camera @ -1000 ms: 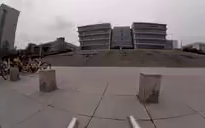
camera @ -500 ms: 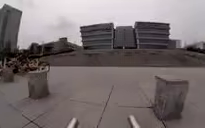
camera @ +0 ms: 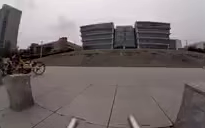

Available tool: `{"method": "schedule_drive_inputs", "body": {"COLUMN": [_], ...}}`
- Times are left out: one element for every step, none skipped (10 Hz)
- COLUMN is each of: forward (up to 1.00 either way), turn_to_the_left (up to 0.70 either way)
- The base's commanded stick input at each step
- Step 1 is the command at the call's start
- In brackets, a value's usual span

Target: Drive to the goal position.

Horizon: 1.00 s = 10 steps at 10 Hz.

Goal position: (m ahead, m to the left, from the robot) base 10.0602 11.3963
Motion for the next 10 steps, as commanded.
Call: {"method": "schedule_drive_inputs", "body": {"forward": [1.0,1.0,1.0,1.0,1.0,1.0,1.0,1.0,1.0,1.0], "turn_to_the_left": [0.0,0.0,0.0,0.0,0.0,0.36,0.4,0.0,0.0,0.0]}}
